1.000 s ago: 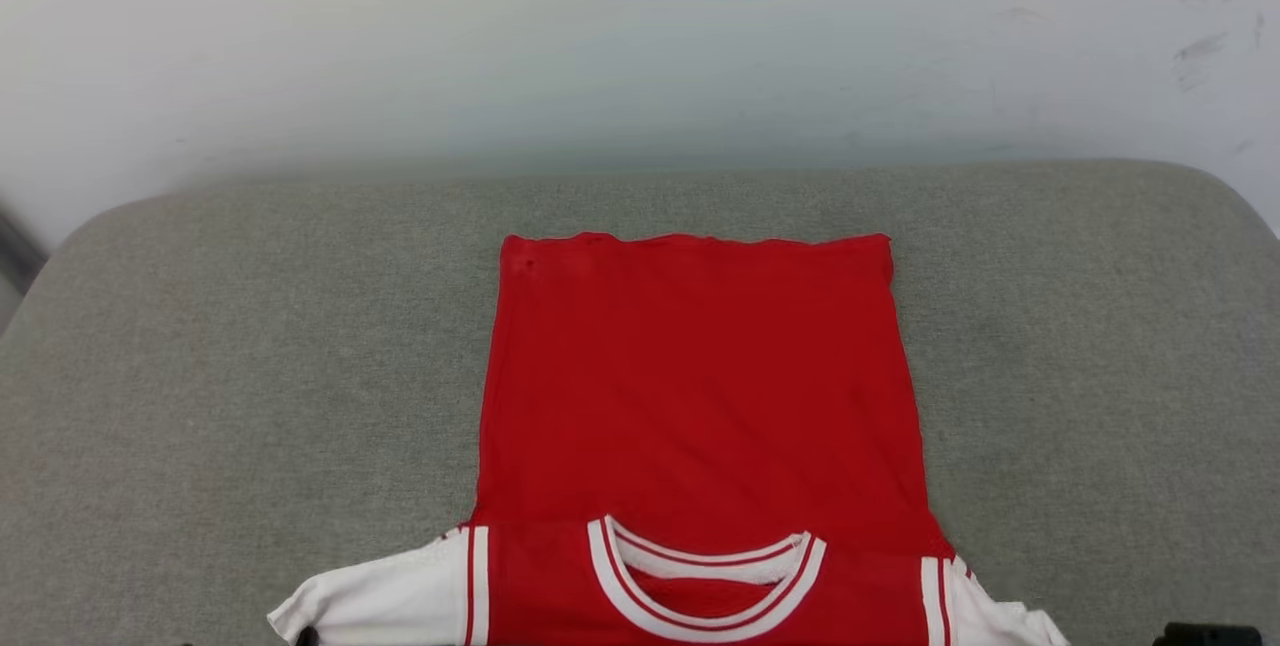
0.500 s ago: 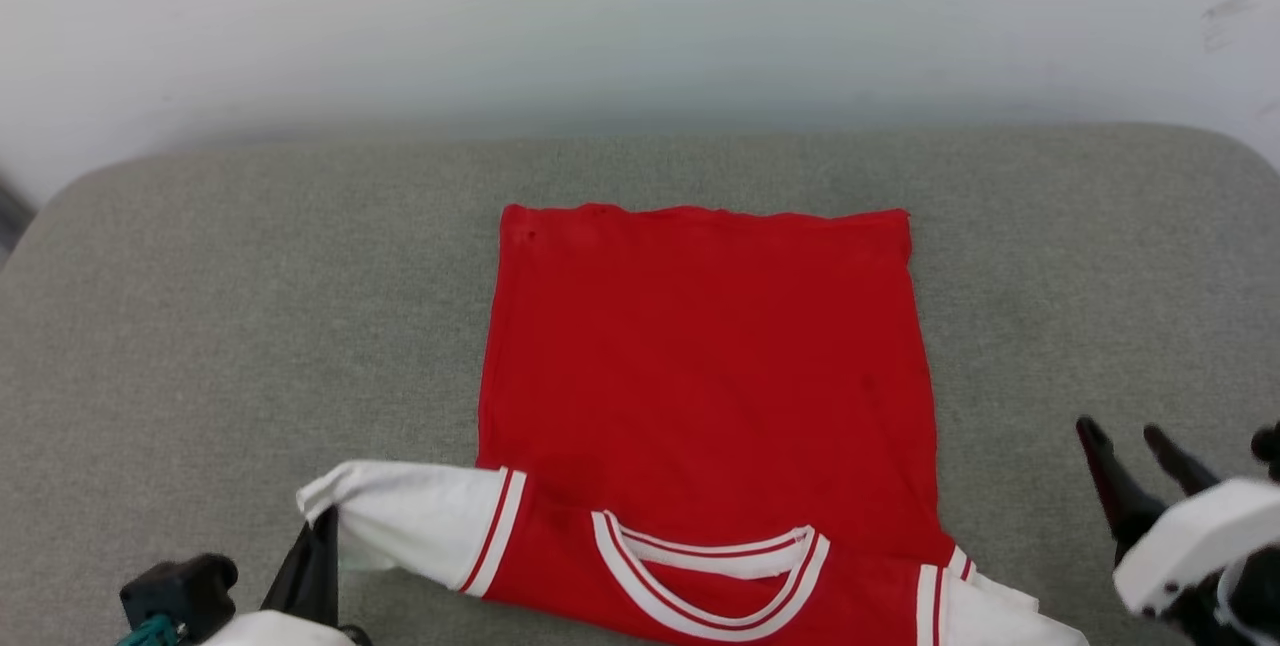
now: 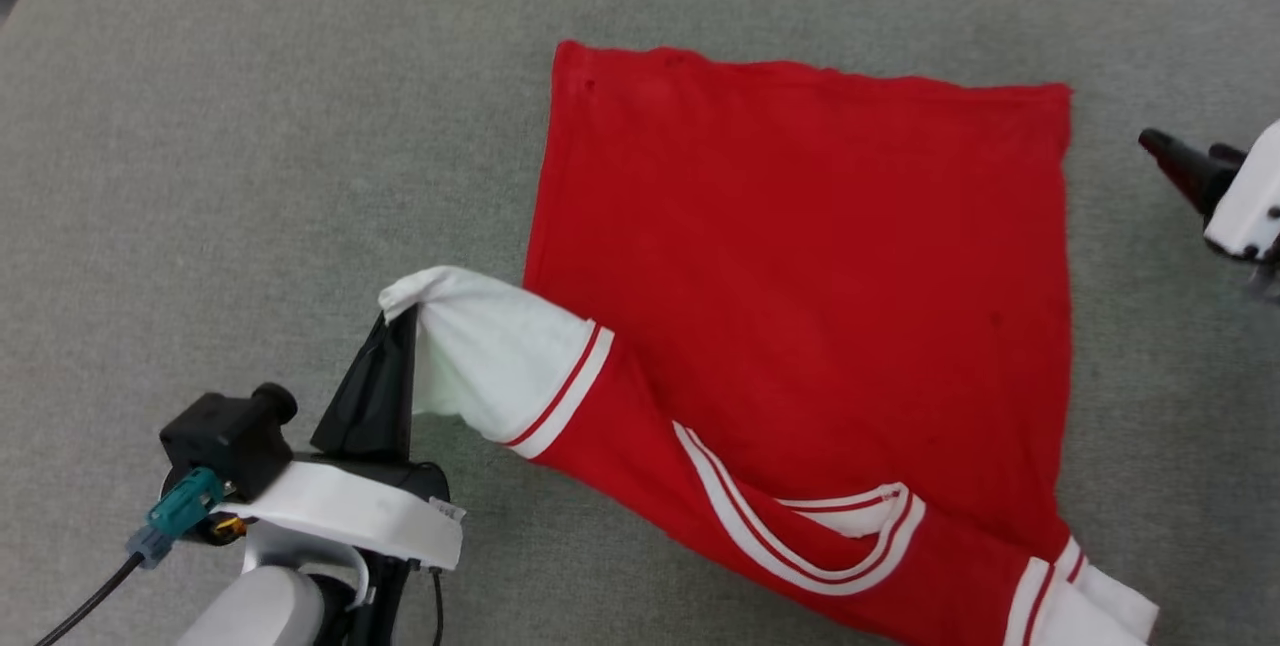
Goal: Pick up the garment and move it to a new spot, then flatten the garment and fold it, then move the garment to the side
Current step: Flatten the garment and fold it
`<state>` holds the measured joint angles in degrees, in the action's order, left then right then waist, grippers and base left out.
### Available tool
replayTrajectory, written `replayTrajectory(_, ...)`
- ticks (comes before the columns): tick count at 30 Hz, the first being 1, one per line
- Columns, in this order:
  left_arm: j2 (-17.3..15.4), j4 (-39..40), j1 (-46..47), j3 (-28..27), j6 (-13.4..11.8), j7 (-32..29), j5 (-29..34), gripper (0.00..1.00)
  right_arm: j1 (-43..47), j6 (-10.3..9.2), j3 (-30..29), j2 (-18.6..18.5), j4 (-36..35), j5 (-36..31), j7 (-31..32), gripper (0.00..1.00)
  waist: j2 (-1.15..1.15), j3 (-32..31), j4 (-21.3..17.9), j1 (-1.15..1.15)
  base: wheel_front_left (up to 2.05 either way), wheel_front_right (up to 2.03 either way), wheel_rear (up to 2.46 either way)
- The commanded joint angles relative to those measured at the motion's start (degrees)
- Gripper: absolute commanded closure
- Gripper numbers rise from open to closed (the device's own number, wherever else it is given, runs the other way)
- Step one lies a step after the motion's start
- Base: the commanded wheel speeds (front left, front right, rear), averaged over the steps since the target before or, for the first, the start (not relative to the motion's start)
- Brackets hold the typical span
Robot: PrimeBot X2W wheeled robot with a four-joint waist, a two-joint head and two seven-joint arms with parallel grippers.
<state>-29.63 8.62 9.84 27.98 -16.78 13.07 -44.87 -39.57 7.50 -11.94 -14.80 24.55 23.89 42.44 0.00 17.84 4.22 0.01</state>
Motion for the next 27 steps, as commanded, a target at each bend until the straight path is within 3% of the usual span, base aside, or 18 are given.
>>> replayTrajectory(1, 0.6, 0.2, 1.9, 0.4, 0.6, 0.3, 0.7, 1.00, -3.0, -0.02, -0.6, -0.5, 1.5, -0.7, 1.4, 0.00, 0.00, 5.3, 4.0, -0.01, 0.00, 0.00, 0.00)
replayTrajectory(11, 3.2, -0.5, 9.0, 3.0, 3.2, 0.8, 3.7, 1.00, -13.7, -0.03, -3.2, -0.7, 9.9, -6.6, 9.3, 0.00, 0.00, 11.9, 9.5, -0.01, 0.00, 0.00, 0.00)
replayTrajectory(16, 3.8, -1.5, 9.6, 3.4, 3.6, 0.9, 3.9, 1.00, -12.0, -0.03, -6.5, 2.4, 16.4, -10.2, 15.7, 0.00, 0.00, 12.1, 10.1, -0.01, 0.00, 0.00, 0.00)
replayTrajectory(18, 4.0, -2.0, 9.5, 3.4, 3.7, 1.0, 3.7, 1.00, -11.6, -0.03, -7.3, 3.1, 17.0, -11.5, 16.6, 1.00, 0.00, 11.7, 10.1, -0.01, 0.00, 0.00, 0.00)
replayTrajectory(22, 4.1, -3.0, 8.9, 3.6, 3.8, 1.2, 3.5, 1.00, -12.4, -0.02, -8.1, 3.0, 15.8, -12.8, 15.7, 1.00, 0.00, 10.4, 9.9, -0.01, 0.00, 0.00, 0.00)
replayTrajectory(27, 3.6, -4.1, 7.1, 3.6, 3.3, 0.9, 3.1, 1.00, -13.6, -0.02, -5.5, 0.3, 12.7, -13.3, 13.4, 1.00, 0.00, 6.8, 8.4, -0.01, 0.00, 0.00, 0.00)
